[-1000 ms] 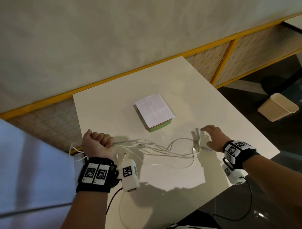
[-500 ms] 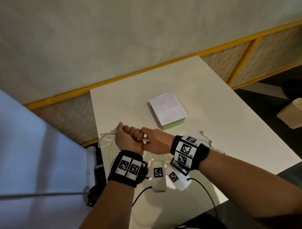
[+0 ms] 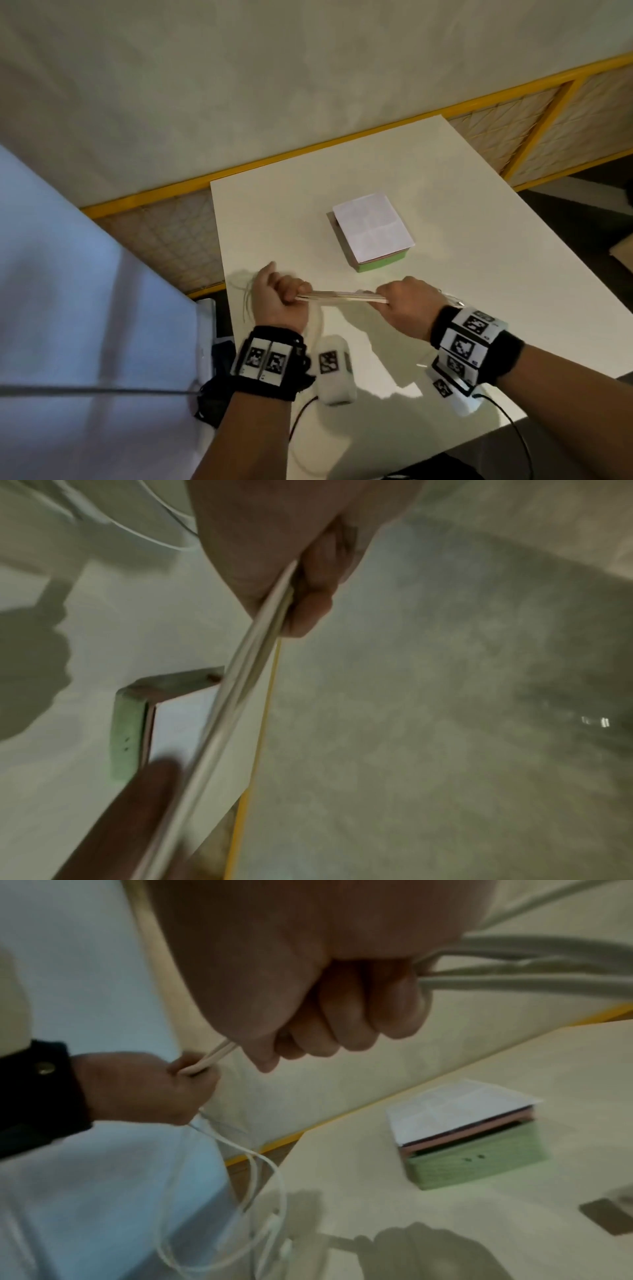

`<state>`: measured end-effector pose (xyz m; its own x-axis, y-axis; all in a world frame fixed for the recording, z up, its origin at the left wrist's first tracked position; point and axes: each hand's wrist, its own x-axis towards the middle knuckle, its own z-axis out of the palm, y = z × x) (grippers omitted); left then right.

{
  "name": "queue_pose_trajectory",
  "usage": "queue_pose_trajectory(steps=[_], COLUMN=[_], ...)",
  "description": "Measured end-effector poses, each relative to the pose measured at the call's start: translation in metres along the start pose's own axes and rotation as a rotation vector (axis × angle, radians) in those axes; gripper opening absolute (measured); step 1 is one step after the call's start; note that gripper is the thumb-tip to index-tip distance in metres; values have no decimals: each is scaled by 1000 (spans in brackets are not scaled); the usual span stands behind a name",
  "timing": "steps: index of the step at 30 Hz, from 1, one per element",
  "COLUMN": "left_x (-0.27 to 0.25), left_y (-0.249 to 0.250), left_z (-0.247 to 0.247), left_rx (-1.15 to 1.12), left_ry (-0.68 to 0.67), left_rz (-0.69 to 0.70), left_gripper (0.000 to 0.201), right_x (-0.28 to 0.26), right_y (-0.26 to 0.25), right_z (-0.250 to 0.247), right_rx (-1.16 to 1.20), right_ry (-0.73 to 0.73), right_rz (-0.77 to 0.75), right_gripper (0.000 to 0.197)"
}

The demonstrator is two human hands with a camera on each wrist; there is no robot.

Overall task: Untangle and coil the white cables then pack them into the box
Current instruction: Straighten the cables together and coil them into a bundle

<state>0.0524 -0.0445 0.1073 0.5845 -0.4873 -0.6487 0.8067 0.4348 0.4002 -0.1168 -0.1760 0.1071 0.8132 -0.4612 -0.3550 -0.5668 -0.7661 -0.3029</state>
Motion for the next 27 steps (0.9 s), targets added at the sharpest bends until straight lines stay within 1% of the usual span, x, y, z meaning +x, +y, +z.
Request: queue_pose_trajectory(steps=[3,5,11,13,17,21,24,26,27], left_x=[12,15,17,18,30,37,42,42,42], left_y=[22,26,19,25,46,40,31,28,26], left_z=[-20,-29,-43,-46,-51,-49,-43,-39,-38], left_rx=[-59,-67,20,35,-45,-67,-39,-34,-37], left_ry=[16,33,37,56,126,163,188,184,185], left_rz=[7,13,-5,-4,35,91,136,151,156], left_gripper=[56,57,58,58,49,50,58,59,59], right_x=[-12,-18,-27,-27,-32,-27,-19,-14,-13], right_y=[36,54,81,89,115,121,122,125,124], right_z=[7,10,16,15,11,17,23,25,25], right_rx=[-97,-134,-214,-220,-234,-254,-240,-219,-214], right_ry=[2,-5,-32,-50,-68,-74,-124,-156,-172], right_rz=[78,108,187,213,324,348,349,313,274], right_gripper=[47,49,41,38,36,40,30,28,34])
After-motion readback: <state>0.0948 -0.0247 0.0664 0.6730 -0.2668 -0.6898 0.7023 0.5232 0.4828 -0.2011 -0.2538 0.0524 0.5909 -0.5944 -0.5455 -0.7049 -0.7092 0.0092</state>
